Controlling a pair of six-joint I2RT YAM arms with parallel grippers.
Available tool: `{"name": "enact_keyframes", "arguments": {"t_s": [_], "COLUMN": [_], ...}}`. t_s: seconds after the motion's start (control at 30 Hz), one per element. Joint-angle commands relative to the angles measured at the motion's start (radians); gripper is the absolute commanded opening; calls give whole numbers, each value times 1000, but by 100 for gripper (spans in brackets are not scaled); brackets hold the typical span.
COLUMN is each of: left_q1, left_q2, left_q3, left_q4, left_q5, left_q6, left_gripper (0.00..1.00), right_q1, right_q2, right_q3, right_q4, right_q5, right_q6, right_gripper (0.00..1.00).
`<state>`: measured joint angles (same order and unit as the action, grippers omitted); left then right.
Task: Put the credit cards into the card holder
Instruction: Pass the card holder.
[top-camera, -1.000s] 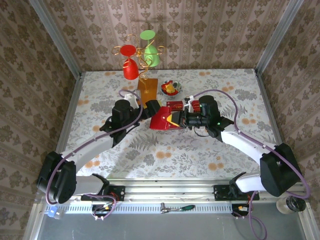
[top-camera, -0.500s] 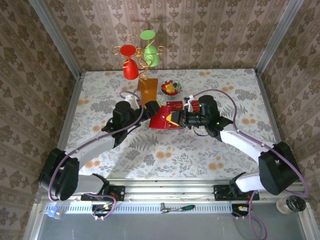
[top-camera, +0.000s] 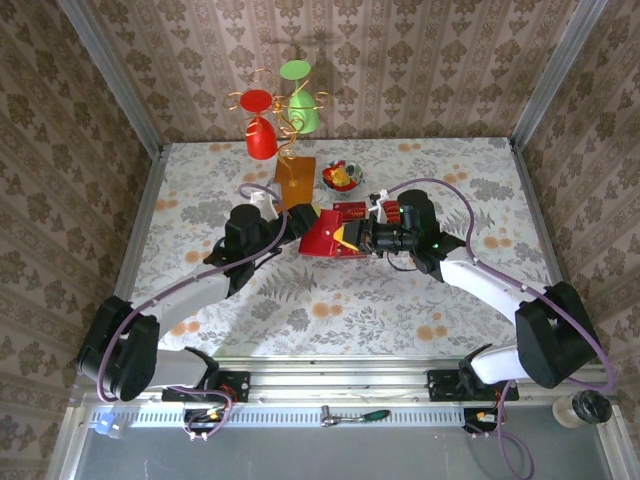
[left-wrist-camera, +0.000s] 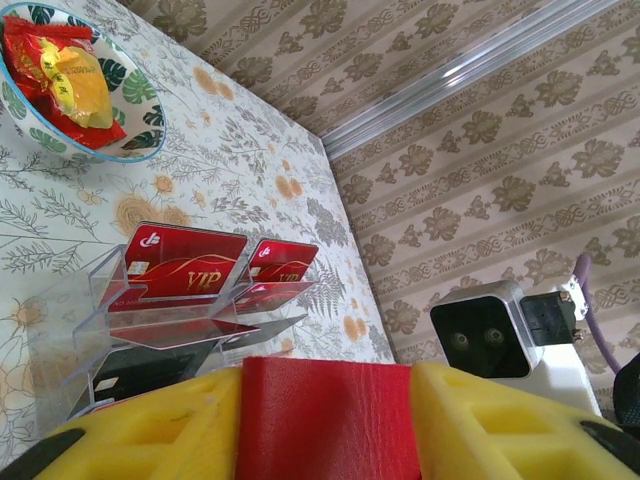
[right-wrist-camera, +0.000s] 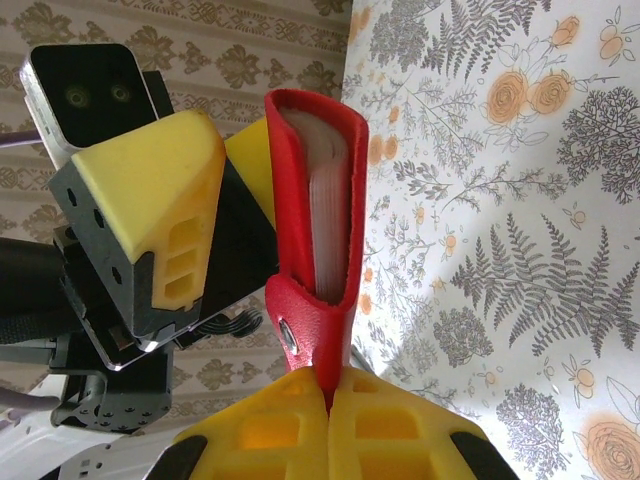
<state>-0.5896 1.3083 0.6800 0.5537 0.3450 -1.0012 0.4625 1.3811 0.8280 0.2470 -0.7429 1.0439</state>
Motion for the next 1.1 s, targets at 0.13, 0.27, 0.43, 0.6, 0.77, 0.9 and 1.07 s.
{"name": "enact_keyframes", "arguments": {"t_s": [0.13, 0.27, 0.43, 0.6, 0.77, 0.9, 1.07], "left_q1": [-10, -11, -12, -12, -16, -19, -39], "left_q2": [2, 6, 6, -10, -43, -62, -71], "left_q3": [-7, -5, -9, -34, -67, -98, -109], "left_q4": [75, 79, 80, 86, 85, 84, 83], "left_q5": [29, 31, 29, 4, -50, -121, -172], "left_q6": [-10, -13, -12, -13, -23, -55, -72], "left_gripper": [33, 24, 11, 0, 0, 0, 0], "right_q1": [-8, -10, -13, -37, -16, 47, 166], "right_q2": [33, 36, 35, 2, -75, -78, -21], "right_q3": [-1, -1, 3, 17, 95, 162, 276], "right_q4": [43, 43, 36, -104, -454, -593, -698], "right_q5": [-38, -38, -37, 11, 246, 413, 595], "right_q6": [4, 3, 2, -71, -286, -362, -427], "right_gripper": [0, 0, 0, 40, 55, 63, 68]}}
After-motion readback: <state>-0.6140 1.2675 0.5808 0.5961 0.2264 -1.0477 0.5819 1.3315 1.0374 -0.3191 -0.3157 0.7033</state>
